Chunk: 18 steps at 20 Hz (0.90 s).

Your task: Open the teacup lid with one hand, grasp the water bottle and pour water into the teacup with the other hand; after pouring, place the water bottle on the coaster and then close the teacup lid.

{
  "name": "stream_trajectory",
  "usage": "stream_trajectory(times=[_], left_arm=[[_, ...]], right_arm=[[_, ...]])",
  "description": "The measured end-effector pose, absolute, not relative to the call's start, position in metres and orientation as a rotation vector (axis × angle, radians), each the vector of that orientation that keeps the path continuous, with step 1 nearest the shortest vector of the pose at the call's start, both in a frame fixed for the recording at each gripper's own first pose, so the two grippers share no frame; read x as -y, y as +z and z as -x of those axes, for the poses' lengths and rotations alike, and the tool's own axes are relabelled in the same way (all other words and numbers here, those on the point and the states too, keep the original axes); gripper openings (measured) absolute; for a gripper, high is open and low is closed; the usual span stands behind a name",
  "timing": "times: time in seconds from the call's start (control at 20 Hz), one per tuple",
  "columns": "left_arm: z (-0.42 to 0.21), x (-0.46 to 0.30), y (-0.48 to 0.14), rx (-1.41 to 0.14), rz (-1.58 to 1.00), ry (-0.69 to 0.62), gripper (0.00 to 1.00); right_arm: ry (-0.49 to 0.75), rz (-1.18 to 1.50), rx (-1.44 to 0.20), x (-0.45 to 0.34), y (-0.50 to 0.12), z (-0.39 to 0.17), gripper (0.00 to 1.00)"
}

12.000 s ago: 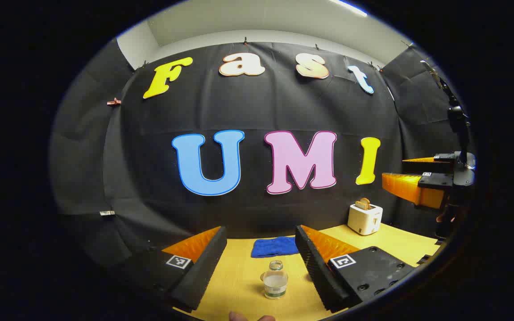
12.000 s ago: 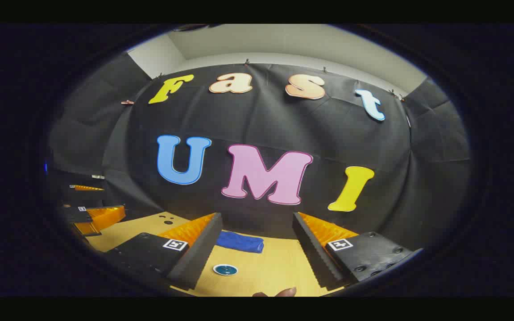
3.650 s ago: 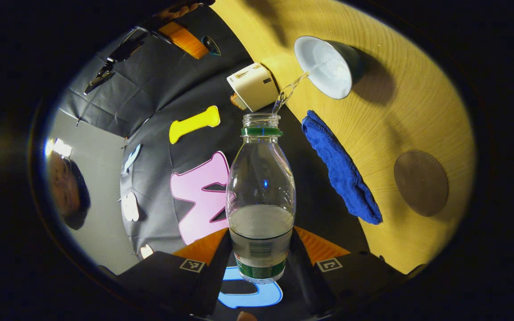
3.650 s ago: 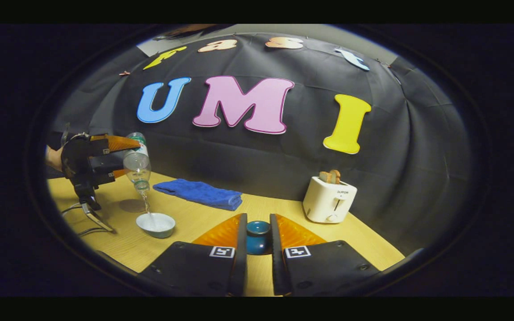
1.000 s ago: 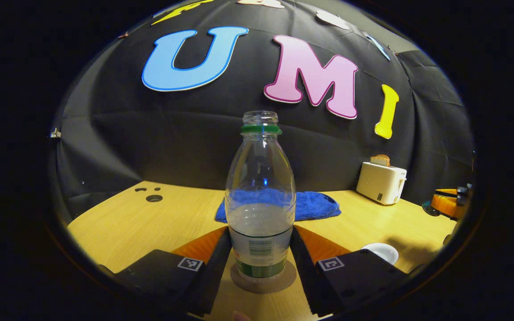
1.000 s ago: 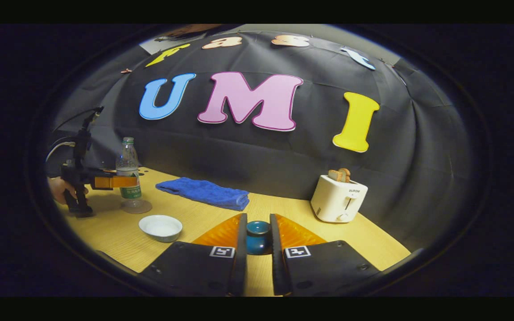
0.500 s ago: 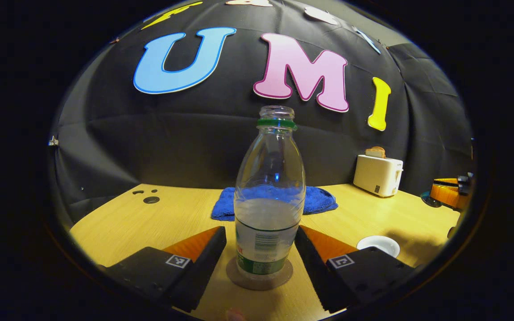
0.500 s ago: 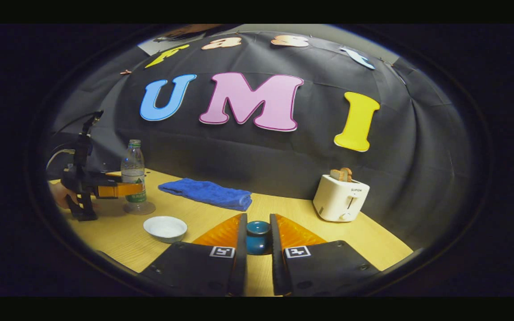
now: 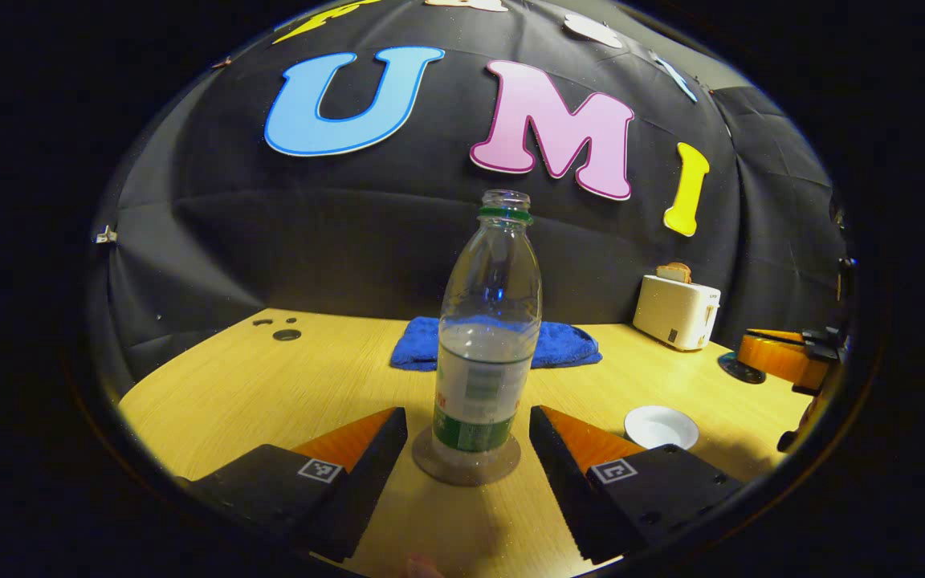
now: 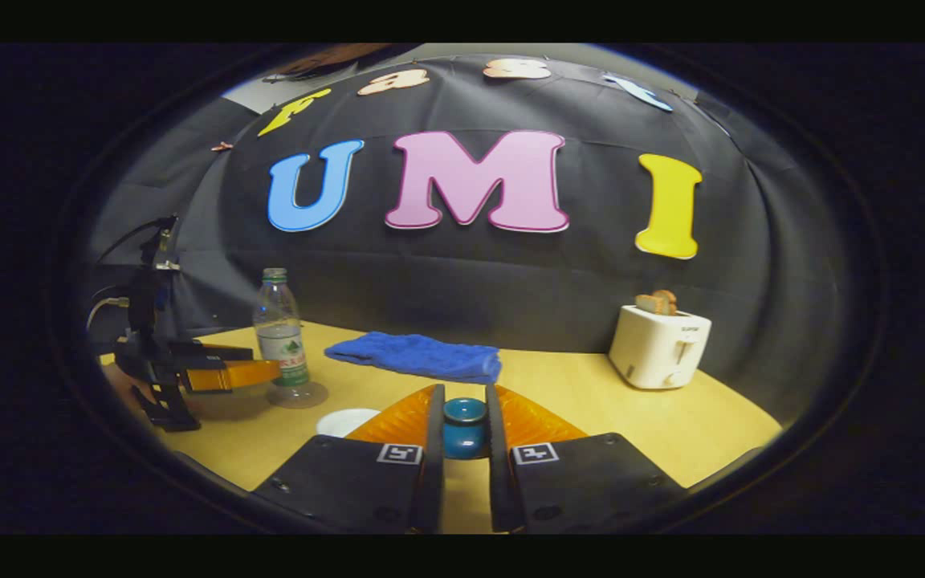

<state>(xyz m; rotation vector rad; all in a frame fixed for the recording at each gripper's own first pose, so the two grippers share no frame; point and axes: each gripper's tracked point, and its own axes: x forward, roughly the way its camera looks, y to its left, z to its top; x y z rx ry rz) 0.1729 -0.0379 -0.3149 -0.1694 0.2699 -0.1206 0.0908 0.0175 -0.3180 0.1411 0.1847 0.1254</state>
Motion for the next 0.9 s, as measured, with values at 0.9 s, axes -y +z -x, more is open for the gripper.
stream_trajectory(times=[0.9], left_arm=[[-0.111,0.019,-0.296,-0.259,0.124,-0.085,0.96]], right_arm=[[0.231,-0.222,-0.339,-0.092,-0.366,-0.113,0.27]])
